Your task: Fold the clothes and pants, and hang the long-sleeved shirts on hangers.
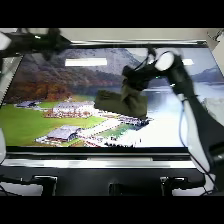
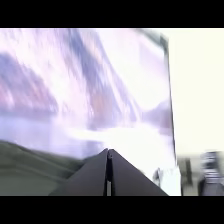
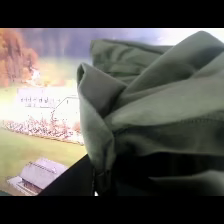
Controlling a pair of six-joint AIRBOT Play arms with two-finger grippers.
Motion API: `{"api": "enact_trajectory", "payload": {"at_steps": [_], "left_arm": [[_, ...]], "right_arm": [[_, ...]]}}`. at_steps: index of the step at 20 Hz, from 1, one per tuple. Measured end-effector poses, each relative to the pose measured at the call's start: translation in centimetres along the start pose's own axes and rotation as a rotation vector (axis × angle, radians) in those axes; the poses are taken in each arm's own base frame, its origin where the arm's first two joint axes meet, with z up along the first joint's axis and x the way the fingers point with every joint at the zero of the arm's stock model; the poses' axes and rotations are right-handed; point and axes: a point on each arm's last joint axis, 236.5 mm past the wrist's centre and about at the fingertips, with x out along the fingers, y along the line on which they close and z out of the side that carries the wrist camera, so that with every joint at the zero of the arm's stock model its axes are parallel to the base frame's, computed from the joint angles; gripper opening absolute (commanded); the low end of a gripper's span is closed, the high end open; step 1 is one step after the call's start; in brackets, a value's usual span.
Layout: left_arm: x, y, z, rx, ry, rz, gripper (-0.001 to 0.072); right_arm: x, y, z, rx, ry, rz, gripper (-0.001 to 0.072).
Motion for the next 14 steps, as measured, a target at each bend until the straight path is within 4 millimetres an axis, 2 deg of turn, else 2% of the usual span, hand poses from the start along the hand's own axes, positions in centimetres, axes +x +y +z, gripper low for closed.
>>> {"api": "enact_trajectory", "payload": {"at_steps": [3,4,5,6,7,8,11,13,14], "left_arm": [[-4.0,1.4,2.2,0.012,-0.044,0.039,0.0022],[-4.7,1.9,2.5,0.016,-0.047,0.052,0.0022],[-5.3,2.4,2.7,0.022,-0.046,0.065,0.0022],[-5.8,2.6,2.9,0.032,-0.046,0.072,0.0022],[-6.2,2.9,2.8,0.043,-0.041,0.079,0.0023],[-6.3,3.2,2.8,0.051,-0.035,0.086,0.0022],[-6.3,4.0,2.4,0.059,-0.016,0.101,0.0023],[-6.2,4.5,2.2,0.056,-0.005,0.110,0.0023],[-6.2,4.7,2.1,0.056,-0.001,0.112,0.0023]], "right_arm": [[5.6,0.6,-1.2,0.015,0.019,0.008,0.0040],[7.2,0.6,-1.5,0.024,0.021,0.012,0.0127],[8.8,0.5,-1.6,0.040,0.019,0.018,0.0281],[10.1,0.4,-1.5,0.052,0.011,0.025,0.0400],[11.2,0.3,-1.4,0.067,-0.001,0.035,0.0453],[12.0,0.3,-1.1,0.082,-0.012,0.047,0.0461],[12.7,1.9,-0.6,0.142,-0.036,0.125,0.0491],[11.8,3.8,-0.3,0.156,-0.046,0.192,0.0491],[10.7,5.1,0.0,0.150,-0.055,0.228,0.0496]]}}
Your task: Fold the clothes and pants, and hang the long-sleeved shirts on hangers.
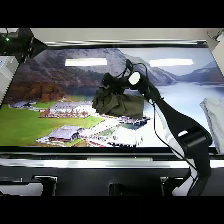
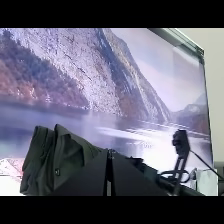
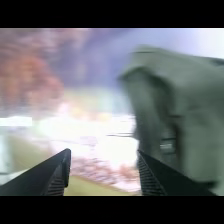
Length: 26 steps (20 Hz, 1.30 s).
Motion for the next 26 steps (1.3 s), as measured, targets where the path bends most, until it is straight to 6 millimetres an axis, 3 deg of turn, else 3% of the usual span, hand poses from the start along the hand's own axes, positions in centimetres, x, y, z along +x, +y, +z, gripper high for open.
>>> {"api": "enact_trajectory", "payload": {"at_steps": [2,3,5,6,8,10,13,16,20,26], "left_arm": [[0.1,0.2,-0.1,0.001,0.004,0.003,0.0023],[0.1,0.2,-0.1,0.003,0.005,0.004,0.0023],[0.1,0.3,-0.2,0.004,0.008,0.005,0.0023],[0.1,0.3,-0.2,0.004,0.009,0.005,0.0023],[0.2,0.4,-0.4,0.004,0.016,0.007,0.0023],[0.1,0.5,-0.6,0.004,0.027,0.010,0.0023],[0.1,0.6,-1.0,0.006,0.043,0.015,0.0024],[0.1,0.6,-1.2,0.016,0.051,0.017,0.0024],[0.1,0.7,-1.3,0.027,0.057,0.018,0.0024],[0.1,0.7,-1.4,0.030,0.060,0.019,0.0024]], "right_arm": [[-2.1,2.5,0.5,-0.035,-0.018,0.051,0.0526],[-3.8,3.5,1.0,-0.056,-0.030,0.068,0.0635],[-7.7,3.9,2.8,-0.085,-0.050,0.067,0.0661],[-9.8,3.2,3.8,-0.097,-0.058,0.045,0.0661],[-14.2,0.0,6.2,-0.115,-0.064,-0.032,0.0667],[-18.0,-4.5,7.8,-0.115,-0.039,-0.119,0.0668],[-21.5,-11.1,8.6,-0.097,0.030,-0.210,0.0671],[-21.8,-17.1,7.7,-0.054,0.131,-0.237,0.0685],[-19.3,-22.4,5.0,0.007,0.255,-0.212,0.0685],[-15.4,-25.8,3.5,0.057,0.302,-0.182,0.0685]]}}
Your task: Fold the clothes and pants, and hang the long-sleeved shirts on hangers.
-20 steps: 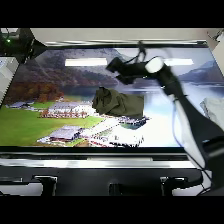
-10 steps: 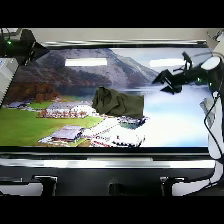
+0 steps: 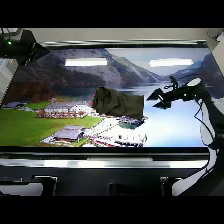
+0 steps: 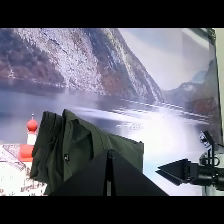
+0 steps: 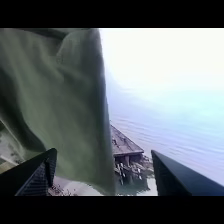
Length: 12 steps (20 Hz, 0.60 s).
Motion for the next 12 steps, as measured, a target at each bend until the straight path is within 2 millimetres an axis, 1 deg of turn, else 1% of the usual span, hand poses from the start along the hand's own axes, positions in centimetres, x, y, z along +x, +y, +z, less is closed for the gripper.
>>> {"api": "enact_trajectory", "payload": {"at_steps": [3,5,7,8,9,10,11,12], "left_arm": [[0.0,0.0,0.0,0.000,0.000,0.000,0.0024],[0.0,0.0,0.0,0.000,0.000,0.000,0.0024],[0.0,0.0,0.0,0.000,0.000,0.000,0.0024],[0.0,0.0,0.0,0.000,0.000,0.000,0.0024],[0.0,0.0,0.0,0.000,0.000,0.000,0.0024],[0.0,0.0,0.0,0.000,0.000,0.000,0.0024],[0.0,0.0,0.0,0.000,-0.001,-0.001,0.0024],[0.0,0.0,0.0,0.000,-0.001,-0.001,0.0024]], "right_arm": [[2.4,0.2,-0.5,-0.016,0.033,0.001,0.0684],[3.9,0.8,-0.8,-0.031,0.050,0.008,0.0682],[5.0,1.6,-1.0,-0.042,0.055,0.013,0.0664],[5.5,2.0,-1.0,-0.048,0.054,0.016,0.0641],[6.0,2.4,-1.1,-0.061,0.054,0.013,0.0592],[6.6,2.7,-1.2,-0.070,0.053,0.008,0.0519],[7.1,3.0,-1.2,-0.081,0.049,0.001,0.0399],[7.6,3.1,-1.1,-0.094,0.042,-0.009,0.0222]]}}
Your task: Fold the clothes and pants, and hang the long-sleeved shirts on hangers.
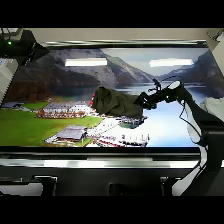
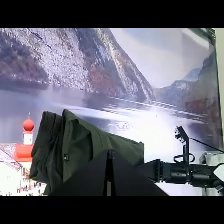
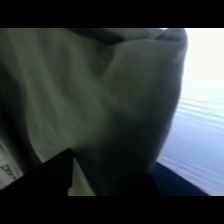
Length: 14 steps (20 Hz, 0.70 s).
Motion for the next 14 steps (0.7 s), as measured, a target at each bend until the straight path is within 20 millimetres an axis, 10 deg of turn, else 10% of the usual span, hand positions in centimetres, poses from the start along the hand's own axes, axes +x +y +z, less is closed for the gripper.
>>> {"api": "enact_trajectory", "payload": {"at_steps": [1,7,14], "left_arm": [[0.0,0.0,0.0,0.000,0.000,0.000,0.0024],[0.0,0.0,0.0,0.000,0.000,0.000,0.0024],[0.0,-0.1,-0.1,-0.001,0.003,-0.002,0.0025]], "right_arm": [[0.5,0.0,0.0,-0.013,-0.003,-0.014,0.0045],[-1.3,3.5,1.9,-0.045,-0.102,0.030,0.0032],[-12.8,6.4,10.5,-0.036,-0.448,-0.001,0.0032]]}}
